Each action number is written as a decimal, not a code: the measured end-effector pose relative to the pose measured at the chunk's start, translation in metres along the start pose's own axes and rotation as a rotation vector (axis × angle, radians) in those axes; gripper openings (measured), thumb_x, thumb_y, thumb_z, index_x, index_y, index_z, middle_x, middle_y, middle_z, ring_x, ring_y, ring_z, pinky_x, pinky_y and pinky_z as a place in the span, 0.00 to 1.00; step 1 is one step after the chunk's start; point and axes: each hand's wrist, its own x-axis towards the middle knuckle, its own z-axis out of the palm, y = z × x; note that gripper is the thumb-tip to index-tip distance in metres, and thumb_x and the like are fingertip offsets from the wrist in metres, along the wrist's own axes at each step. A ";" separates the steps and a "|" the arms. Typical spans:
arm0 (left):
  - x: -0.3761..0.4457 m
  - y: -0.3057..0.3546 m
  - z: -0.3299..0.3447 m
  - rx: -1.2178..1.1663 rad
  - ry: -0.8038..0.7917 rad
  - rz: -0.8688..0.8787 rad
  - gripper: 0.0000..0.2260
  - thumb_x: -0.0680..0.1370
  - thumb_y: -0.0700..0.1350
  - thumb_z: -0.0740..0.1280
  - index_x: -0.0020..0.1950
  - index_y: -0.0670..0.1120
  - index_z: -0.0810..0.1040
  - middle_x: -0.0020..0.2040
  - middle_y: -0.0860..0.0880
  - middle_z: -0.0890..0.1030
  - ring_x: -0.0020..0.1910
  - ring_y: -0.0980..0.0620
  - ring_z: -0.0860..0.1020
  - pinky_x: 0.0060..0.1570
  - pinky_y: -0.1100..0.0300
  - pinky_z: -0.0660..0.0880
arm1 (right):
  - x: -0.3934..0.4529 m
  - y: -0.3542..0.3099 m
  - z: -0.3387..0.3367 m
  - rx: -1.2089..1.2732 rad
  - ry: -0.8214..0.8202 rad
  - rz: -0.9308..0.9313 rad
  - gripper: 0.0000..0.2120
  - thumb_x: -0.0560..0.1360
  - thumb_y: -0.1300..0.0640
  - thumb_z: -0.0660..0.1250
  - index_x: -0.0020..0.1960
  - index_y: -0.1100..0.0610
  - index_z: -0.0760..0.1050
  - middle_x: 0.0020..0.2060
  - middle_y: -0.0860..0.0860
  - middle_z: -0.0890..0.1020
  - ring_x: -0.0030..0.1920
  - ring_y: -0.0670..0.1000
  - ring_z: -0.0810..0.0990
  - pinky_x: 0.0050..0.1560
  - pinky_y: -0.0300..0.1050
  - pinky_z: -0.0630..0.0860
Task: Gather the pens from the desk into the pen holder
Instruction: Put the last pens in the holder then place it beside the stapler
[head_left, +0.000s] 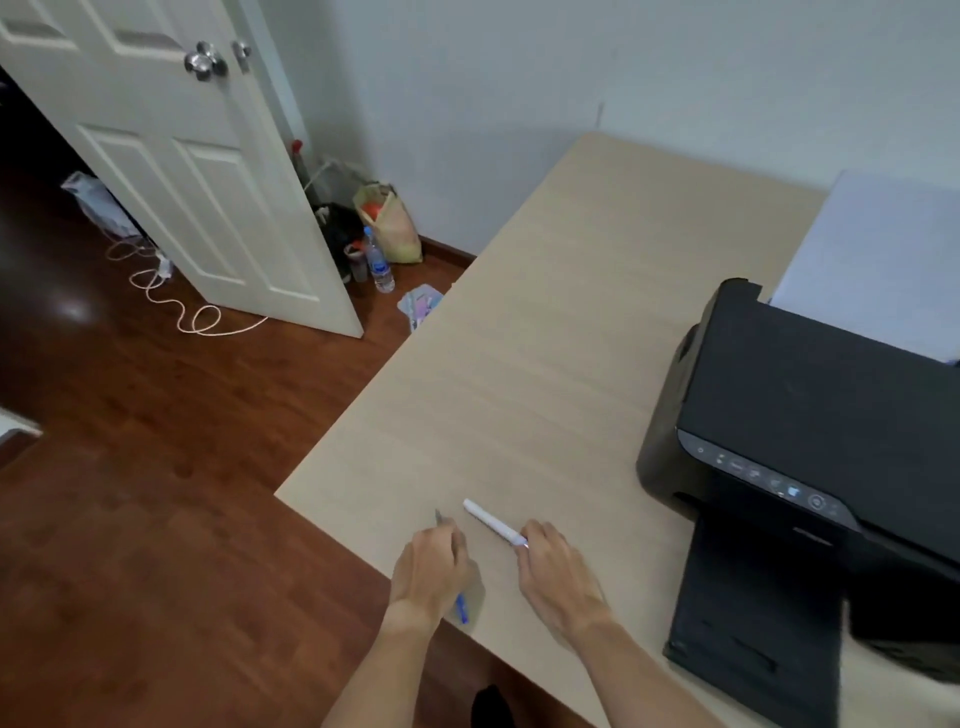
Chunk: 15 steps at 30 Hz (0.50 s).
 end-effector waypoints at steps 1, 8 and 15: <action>0.001 -0.005 -0.003 -0.021 -0.002 0.007 0.09 0.79 0.43 0.61 0.41 0.43 0.75 0.38 0.42 0.83 0.40 0.41 0.82 0.39 0.51 0.75 | 0.002 -0.001 0.001 -0.020 0.006 -0.023 0.09 0.81 0.55 0.53 0.56 0.57 0.68 0.53 0.55 0.77 0.53 0.58 0.77 0.53 0.54 0.74; -0.003 -0.044 -0.021 -0.042 -0.053 0.010 0.08 0.72 0.37 0.63 0.45 0.48 0.79 0.38 0.47 0.84 0.40 0.43 0.83 0.38 0.52 0.77 | 0.016 -0.029 0.010 0.064 0.170 -0.242 0.07 0.78 0.60 0.58 0.53 0.56 0.73 0.46 0.52 0.81 0.46 0.55 0.78 0.48 0.49 0.72; -0.034 -0.153 -0.083 -0.036 0.114 -0.144 0.04 0.81 0.47 0.61 0.46 0.50 0.69 0.40 0.50 0.80 0.39 0.48 0.79 0.39 0.56 0.75 | 0.047 -0.156 0.046 0.309 0.142 -0.501 0.11 0.79 0.50 0.52 0.46 0.52 0.70 0.43 0.44 0.79 0.45 0.47 0.74 0.54 0.43 0.67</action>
